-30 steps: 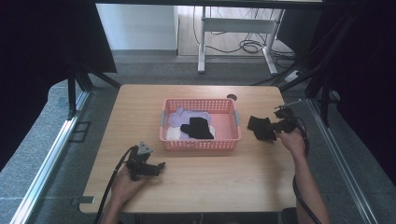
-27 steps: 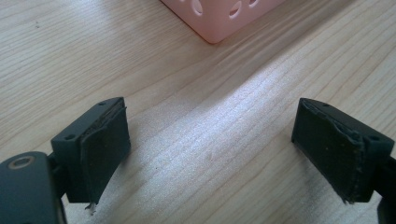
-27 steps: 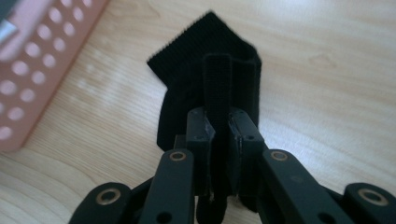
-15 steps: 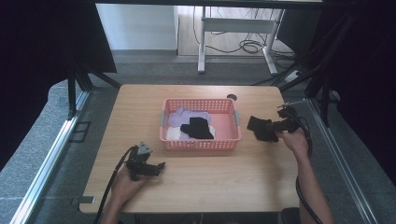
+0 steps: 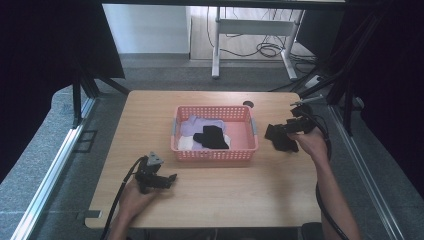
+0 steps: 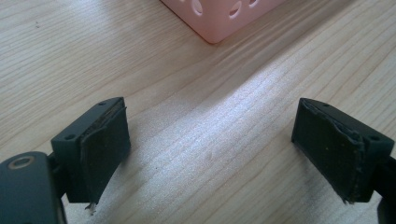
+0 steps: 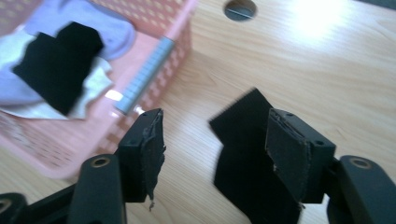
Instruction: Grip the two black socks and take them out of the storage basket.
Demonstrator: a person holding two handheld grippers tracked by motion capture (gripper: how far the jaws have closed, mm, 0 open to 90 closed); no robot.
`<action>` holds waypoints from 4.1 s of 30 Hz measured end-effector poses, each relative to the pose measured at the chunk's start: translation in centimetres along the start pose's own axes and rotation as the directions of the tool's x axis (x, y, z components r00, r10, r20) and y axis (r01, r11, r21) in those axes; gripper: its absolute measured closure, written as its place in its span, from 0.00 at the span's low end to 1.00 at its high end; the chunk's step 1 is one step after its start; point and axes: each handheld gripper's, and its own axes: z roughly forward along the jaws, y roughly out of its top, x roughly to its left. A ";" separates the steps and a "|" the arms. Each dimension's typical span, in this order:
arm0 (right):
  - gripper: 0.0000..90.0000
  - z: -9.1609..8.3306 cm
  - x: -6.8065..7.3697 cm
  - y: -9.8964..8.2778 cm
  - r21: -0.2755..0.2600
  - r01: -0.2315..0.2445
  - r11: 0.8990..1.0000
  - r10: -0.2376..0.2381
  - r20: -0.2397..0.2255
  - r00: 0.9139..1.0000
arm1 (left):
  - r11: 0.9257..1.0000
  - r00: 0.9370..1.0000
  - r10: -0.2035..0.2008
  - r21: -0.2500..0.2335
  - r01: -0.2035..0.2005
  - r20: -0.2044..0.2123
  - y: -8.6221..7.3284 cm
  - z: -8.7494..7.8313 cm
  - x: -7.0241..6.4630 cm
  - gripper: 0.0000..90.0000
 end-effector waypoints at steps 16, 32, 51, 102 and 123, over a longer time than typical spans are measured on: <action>0.32 2.4 5.8 4.8 -0.017 0.116 0.993 -0.118 -0.103 0.988 | 1.000 1.000 -0.003 0.000 0.003 0.001 0.0 0.0 0.0 0.12; 0.33 7.6 11.9 7.4 0.021 0.225 0.974 -0.217 -0.189 0.958 | 1.000 1.000 -0.002 -0.001 0.002 0.001 0.0 0.0 0.0 0.12; 0.35 15.2 17.1 7.1 0.109 0.355 0.929 -0.309 -0.303 0.902 | 1.000 1.000 -0.002 0.001 0.002 0.000 0.0 0.0 0.0 0.12; 0.90 7.1 17.0 10.7 -0.047 0.348 0.936 -0.350 -0.210 0.913 | 1.000 1.000 -0.002 -0.003 0.002 -0.002 0.0 0.0 0.0 0.12; 0.90 3.6 14.6 10.5 -0.081 0.326 0.942 -0.334 -0.148 0.931 | 1.000 1.000 -0.002 -0.002 0.002 -0.002 0.0 0.0 0.0 0.12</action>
